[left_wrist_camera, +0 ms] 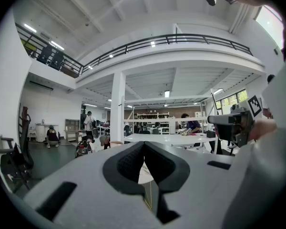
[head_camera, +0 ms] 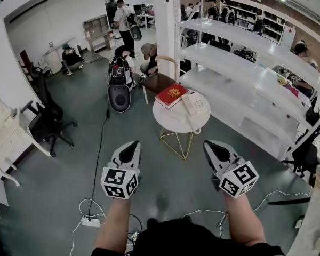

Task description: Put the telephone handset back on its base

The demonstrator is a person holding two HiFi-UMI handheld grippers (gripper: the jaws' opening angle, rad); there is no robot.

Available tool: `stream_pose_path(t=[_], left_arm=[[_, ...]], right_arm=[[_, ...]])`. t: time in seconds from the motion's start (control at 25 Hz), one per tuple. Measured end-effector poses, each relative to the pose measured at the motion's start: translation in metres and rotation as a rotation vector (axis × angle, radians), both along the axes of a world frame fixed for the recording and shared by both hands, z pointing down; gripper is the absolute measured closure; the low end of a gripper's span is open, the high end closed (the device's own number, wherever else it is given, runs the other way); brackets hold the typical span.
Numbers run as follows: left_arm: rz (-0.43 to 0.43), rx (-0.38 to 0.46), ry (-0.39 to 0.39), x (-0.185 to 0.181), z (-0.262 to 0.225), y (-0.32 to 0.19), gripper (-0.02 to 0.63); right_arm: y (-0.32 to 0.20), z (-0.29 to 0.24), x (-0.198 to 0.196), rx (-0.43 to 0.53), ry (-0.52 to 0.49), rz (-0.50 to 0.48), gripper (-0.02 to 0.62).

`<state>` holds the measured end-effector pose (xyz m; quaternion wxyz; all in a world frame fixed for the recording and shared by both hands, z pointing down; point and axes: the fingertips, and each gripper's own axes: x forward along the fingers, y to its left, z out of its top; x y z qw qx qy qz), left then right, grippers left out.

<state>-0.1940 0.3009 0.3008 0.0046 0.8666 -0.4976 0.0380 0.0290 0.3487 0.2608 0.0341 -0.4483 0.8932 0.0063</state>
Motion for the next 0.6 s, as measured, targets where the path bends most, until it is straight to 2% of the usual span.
stream_pose_path(t=[0.32, 0.6], left_arm=[[0.011, -0.007, -0.006, 0.021, 0.005, 0.003, 0.597], [0.024, -0.021, -0.015, 0.055, 0.016, 0.007, 0.597]], right_arm=[[0.006, 0.007, 0.016, -0.01, -0.007, -0.004, 0.592], [0.008, 0.017, 0.046, -0.033, -0.028, -0.004, 0.592]])
